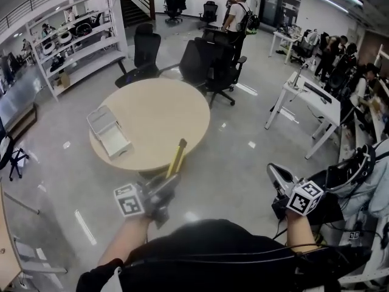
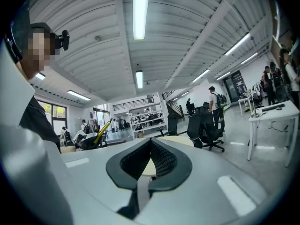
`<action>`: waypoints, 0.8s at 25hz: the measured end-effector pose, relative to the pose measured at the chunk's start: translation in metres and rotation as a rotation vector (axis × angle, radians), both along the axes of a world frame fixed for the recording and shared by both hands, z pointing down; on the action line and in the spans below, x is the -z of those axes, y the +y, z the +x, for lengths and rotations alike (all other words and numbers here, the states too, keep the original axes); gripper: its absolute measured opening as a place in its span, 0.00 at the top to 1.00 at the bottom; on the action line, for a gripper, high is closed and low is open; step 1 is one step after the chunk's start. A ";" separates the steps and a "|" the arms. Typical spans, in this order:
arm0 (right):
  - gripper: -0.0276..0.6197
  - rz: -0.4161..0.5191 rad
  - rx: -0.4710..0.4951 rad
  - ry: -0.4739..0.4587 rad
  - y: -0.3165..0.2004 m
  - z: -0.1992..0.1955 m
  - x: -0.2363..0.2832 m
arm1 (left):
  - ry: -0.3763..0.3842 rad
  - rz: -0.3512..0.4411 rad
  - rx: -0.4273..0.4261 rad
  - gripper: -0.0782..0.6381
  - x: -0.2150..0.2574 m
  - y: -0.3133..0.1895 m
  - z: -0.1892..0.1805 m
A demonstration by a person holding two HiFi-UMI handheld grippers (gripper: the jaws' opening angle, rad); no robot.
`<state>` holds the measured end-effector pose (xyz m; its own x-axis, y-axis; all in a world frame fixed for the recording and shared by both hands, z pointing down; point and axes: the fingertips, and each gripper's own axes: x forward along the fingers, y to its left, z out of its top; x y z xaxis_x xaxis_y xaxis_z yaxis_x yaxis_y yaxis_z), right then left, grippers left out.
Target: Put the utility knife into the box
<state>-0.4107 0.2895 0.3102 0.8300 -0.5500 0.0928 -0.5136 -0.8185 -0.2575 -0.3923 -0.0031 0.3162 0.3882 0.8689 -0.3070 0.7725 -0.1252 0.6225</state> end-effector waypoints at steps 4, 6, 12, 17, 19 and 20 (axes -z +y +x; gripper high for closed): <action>0.93 -0.008 -0.037 -0.031 0.001 0.034 -0.005 | -0.026 -0.007 -0.020 0.79 -0.007 -0.004 0.045; 0.94 -0.011 -0.052 -0.040 0.009 0.051 -0.009 | -0.036 -0.003 -0.036 0.79 -0.013 0.003 0.063; 0.94 0.010 -0.068 -0.054 0.060 0.115 -0.027 | -0.070 0.015 -0.042 0.79 -0.030 0.047 0.128; 0.94 0.023 -0.017 -0.025 0.127 0.189 -0.023 | -0.056 0.032 0.005 0.79 -0.022 0.117 0.195; 0.94 0.009 0.008 -0.018 0.159 0.218 -0.019 | -0.055 0.015 0.028 0.79 -0.011 0.150 0.223; 0.93 0.004 0.020 -0.016 0.175 0.231 -0.017 | -0.053 0.007 0.036 0.79 -0.004 0.166 0.236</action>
<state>-0.1793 0.4644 0.3268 0.8170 -0.5672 0.1041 -0.5259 -0.8069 -0.2690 -0.1562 0.1633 0.3205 0.4348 0.8563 -0.2789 0.7332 -0.1568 0.6616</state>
